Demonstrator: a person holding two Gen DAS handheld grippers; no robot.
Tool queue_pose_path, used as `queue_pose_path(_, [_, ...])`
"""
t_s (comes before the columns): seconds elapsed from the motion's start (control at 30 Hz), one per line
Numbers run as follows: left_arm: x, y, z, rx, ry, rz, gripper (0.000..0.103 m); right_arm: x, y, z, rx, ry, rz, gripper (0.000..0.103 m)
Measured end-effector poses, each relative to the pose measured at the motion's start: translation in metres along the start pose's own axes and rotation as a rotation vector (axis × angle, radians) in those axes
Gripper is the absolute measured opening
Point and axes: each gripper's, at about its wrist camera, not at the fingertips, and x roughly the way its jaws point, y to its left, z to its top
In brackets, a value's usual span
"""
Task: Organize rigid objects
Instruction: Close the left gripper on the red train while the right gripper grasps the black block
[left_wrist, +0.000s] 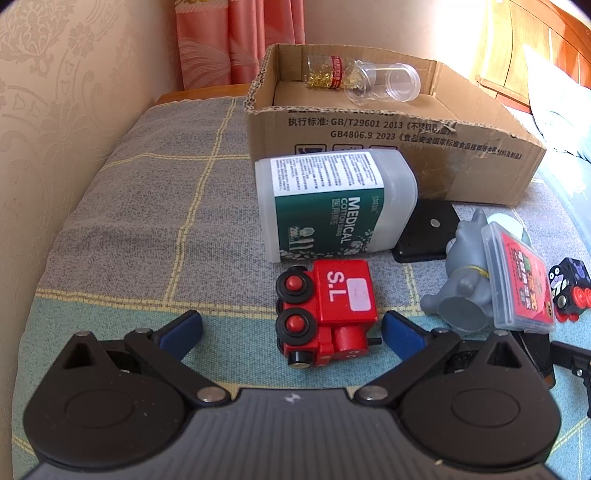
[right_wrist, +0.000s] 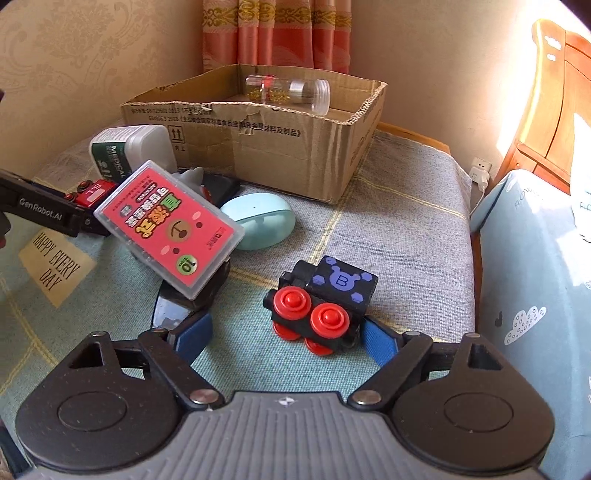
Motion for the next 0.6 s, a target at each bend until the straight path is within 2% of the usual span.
queue_pose_path(0.1, [0.0,0.0,0.0,-0.001,0.0,0.001,0.103,-0.006,0.001,-0.003,-0.036,-0.001,0.019,0.079])
queue_pose_path(0.23, [0.0,0.0,0.0,0.0,0.0,0.001,0.103,-0.009,-0.013,0.004,-0.086,-0.028,-0.004,0.079])
queue_pose_path(0.43, [0.0,0.0,-0.001,-0.004,0.002,0.004,0.103,0.013,-0.027,0.027,-0.207,-0.007,0.103,0.079])
queue_pose_path(0.6, [-0.002,0.0,-0.002,-0.002,0.003,0.004,0.103,0.011,-0.025,0.021,-0.227,0.052,0.172,0.08])
